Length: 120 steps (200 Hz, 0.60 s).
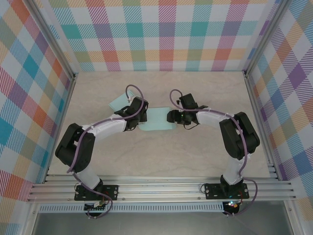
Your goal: Fold the paper box
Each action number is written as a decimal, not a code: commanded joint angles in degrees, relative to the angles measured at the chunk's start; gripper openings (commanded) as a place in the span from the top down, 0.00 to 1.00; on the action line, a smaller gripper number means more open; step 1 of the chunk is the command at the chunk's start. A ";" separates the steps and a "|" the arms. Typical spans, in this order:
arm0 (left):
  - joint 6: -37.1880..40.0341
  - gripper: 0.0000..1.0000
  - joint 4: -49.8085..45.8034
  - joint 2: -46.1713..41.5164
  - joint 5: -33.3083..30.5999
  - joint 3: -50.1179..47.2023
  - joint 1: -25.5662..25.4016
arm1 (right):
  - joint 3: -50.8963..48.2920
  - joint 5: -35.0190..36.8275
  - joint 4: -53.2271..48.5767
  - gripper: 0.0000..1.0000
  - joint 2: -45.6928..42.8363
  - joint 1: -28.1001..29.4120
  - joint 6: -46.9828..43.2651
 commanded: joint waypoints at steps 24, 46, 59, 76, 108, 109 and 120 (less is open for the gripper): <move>0.13 0.58 2.28 6.09 7.20 1.90 0.85 | -2.77 -3.35 3.10 0.49 2.08 -0.19 -0.23; 0.08 0.64 2.24 9.43 8.68 3.40 0.85 | -3.93 -3.63 3.49 0.56 1.93 -0.27 0.17; -0.01 0.66 2.75 10.78 10.77 3.82 0.85 | -5.08 -4.18 4.04 0.58 1.37 -0.19 0.63; -0.05 0.68 5.22 11.72 15.16 3.52 0.85 | -7.03 -4.73 4.77 0.59 -0.21 -0.13 1.76; 0.11 0.70 7.25 12.72 20.92 4.62 0.76 | -11.04 -4.49 5.42 0.60 -5.16 0.93 3.07; 0.14 0.70 7.23 12.72 21.07 4.68 0.76 | -11.12 -4.36 5.34 0.60 -5.33 0.98 3.07; 0.32 0.70 7.01 12.33 21.82 5.25 0.76 | -11.74 -3.27 4.24 0.60 -7.28 1.51 2.96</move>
